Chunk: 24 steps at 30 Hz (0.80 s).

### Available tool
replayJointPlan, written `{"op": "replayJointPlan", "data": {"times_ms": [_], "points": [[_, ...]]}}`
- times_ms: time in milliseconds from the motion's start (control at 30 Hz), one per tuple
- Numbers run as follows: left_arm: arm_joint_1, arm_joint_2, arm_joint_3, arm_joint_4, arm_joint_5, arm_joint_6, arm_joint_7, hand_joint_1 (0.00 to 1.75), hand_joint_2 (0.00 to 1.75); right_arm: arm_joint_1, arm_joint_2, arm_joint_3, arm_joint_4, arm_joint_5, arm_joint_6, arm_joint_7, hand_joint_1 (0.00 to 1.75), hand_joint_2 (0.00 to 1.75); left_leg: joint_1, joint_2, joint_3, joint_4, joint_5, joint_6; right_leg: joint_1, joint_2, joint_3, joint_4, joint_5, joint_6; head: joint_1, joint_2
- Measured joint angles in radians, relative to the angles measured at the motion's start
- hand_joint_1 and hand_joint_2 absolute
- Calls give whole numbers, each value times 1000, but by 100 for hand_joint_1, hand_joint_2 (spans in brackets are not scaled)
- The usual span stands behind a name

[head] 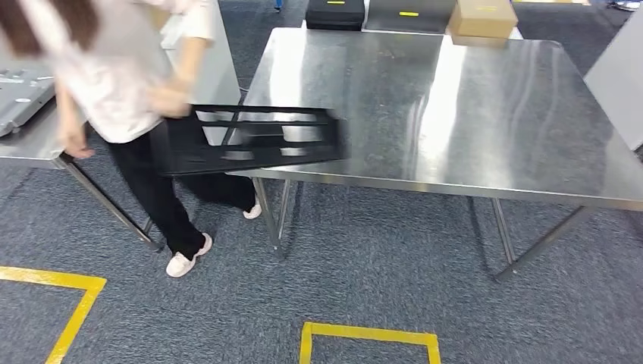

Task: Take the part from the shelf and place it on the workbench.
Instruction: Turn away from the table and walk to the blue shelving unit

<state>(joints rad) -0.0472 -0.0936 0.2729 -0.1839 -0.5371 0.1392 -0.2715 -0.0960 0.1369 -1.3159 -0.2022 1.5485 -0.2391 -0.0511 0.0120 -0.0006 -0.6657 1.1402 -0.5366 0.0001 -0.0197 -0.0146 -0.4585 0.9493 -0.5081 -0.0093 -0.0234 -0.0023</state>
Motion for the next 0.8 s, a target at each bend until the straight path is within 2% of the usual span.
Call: {"op": "replayJointPlan", "data": {"times_ms": [33, 67, 100, 133, 167, 200, 233, 267, 300, 367, 400, 433, 467, 533, 567, 600, 633, 667, 700, 733, 767, 800], "points": [[0, 0, 0, 0, 0, 0, -1, 0, 0, 0, 0, 0, 0, -1, 2, 0, 0, 0, 2, 0, -11, 62, -38, -5, 2, -2, -11, 1, 10, -3, -1, 0], [0, 0, 0, 0, 0, 0, -3, 0, 0, 0, 0, 0, 0, -1, 2, 0, 0, 0, 5, 0, -14, 110, -52, -9, 3, -4, -23, 1, 19, -2, -1, 0], [0, 0, 0, 0, 0, 0, -4, 0, 0, 0, 0, 0, 0, -2, 2, 0, 0, 0, 7, 0, -5, 134, -44, -12, 4, -5, -35, 3, 28, 1, -1, 0], [0, 0, 0, 0, 0, 0, -4, 0, 0, 0, 0, 0, 0, -2, 3, -1, 0, 0, 11, 0, 20, 122, -19, -14, 4, -6, -47, 6, 36, 4, -1, 0], [-1, 1, 0, 0, 1, 0, -4, 0, 0, 0, 0, 0, 0, -2, 3, -1, 0, 0, 14, 0, 61, 78, 8, -14, 3, -6, -57, 10, 43, 9, -2, 0], [-2, 1, 0, 0, 1, 0, -5, 0, 0, 0, 0, 0, 0, -2, 3, -1, 0, 0, 16, 0, 113, 11, 21, -14, 3, -6, -66, 17, 49, 14, -2, 0], [-4, 1, 0, 0, 1, 0, -5, 0, 0, 0, 0, 0, 0, -2, 4, -1, 0, 0, 16, -1, 161, -58, 23, -11, 4, -6, -74, 23, 54, 19, -2, 0], [-5, 1, 0, 0, 1, 0, -6, 0, 0, -1, 0, 0, 0, -3, 5, -1, 0, 0, 14, -2, 193, -110, 17, -9, 6, -6, -81, 29, 61, 27, -2, 0], [-6, 1, 0, 0, 1, 0, -7, 0, 0, -1, 0, 0, 0, -5, 6, -1, 0, 0, 11, -3, 209, -142, 8, -5, 6, -7, -88, 32, 68, 35, -3, 0], [-5, 0, 0, 0, 0, 0, -8, 0, 0, -2, 1, 0, 0, -8, 14, 0, 0, 0, 6, -2, 200, -156, 13, 10, 6, -7, -99, 36, 79, 52, -3, 0], [-4, 0, 0, 0, 0, 0, -8, 0, 0, -2, 0, 0, 0, -10, 18, 0, 0, 0, 5, 0, 191, -161, 21, 20, 6, -5, -108, 44, 72, 55, -3, 0], [-4, 0, 0, 0, 0, 0, -8, 0, 0, -1, 0, 0, 0, -11, 21, 1, 0, 0, 5, 2, 180, -165, 31, 33, 6, -2, -120, 67, 51, 54, 0, 0], [-4, 0, 0, 0, 0, 0, -8, 0, 0, 0, -1, 0, 0, -11, 23, 2, 0, 0, 4, 5, 167, -168, 43, 43, 6, 0, -137, 108, 13, 47, 2, 0], [-4, 1, 1, 0, 0, 0, -8, 0, 0, 0, -1, 0, 0, -11, 24, 2, 0, 0, -1, 6, 139, -168, 64, 52, 5, 4, -174, 233, -73, 33, 6, 0], [-4, 1, 1, 0, -1, 0, -8, 0, 0, 0, -1, 0, 0, -12, 24, 2, 0, 0, -3, 7, 124, -167, 75, 52, 5, 5, -183, 290, -95, 34, 6, 0], [-4, 1, 1, 0, -1, -1, -8, 0, 0, 0, -1, 0, 0, -12, 25, 2, 0, 0, -4, 8, 109, -166, 87, 52, 5, 5, -180, 323, -96, 41, 6, 0], [-4, 1, 1, 0, -2, -1, -8, 0, 0, 0, -1, 0, 0, -12, 25, 3, 0, 0, -5, 9, 94, -164, 98, 50, 5, 6, -159, 321, -76, 51, 6, 0], [-4, 0, 1, 0, -4, -1, -8, 0, 0, 0, -2, 0, 0, -12, 26, 3, 0, 0, -5, 9, 82, -162, 108, 47, 5, 6, -123, 287, -50, 60, 6, 0], [-4, 0, 1, 0, -5, -1, -8, 0, 0, -1, -2, 0, 0, -12, 26, 3, 0, 0, -5, 9, 71, -159, 118, 44, 4, 6, -74, 224, -30, 65, 7, 0], [-5, 0, 1, 0, -6, -2, -8, 0, 0, -3, -2, 0, 0, -12, 26, 3, 0, 0, -7, 8, 61, -154, 126, 39, 6, 7, -15, 141, -25, 64, 7, 0], [-5, 0, 2, 0, -7, -2, -8, 0, 0, -5, -3, 0, 0, -13, 27, 3, 0, 0, -8, 8, 55, -150, 135, 33, 9, 8, 28, 68, -32, 59, 6, 0], [-6, 0, 2, 0, -9, -3, -8, 0, 0, -6, -3, 0, 0, -13, 29, 4, 0, 0, -10, 9, 48, -146, 144, 28, 12, 9, 56, 16, -44, 52, 5, 0]]}}
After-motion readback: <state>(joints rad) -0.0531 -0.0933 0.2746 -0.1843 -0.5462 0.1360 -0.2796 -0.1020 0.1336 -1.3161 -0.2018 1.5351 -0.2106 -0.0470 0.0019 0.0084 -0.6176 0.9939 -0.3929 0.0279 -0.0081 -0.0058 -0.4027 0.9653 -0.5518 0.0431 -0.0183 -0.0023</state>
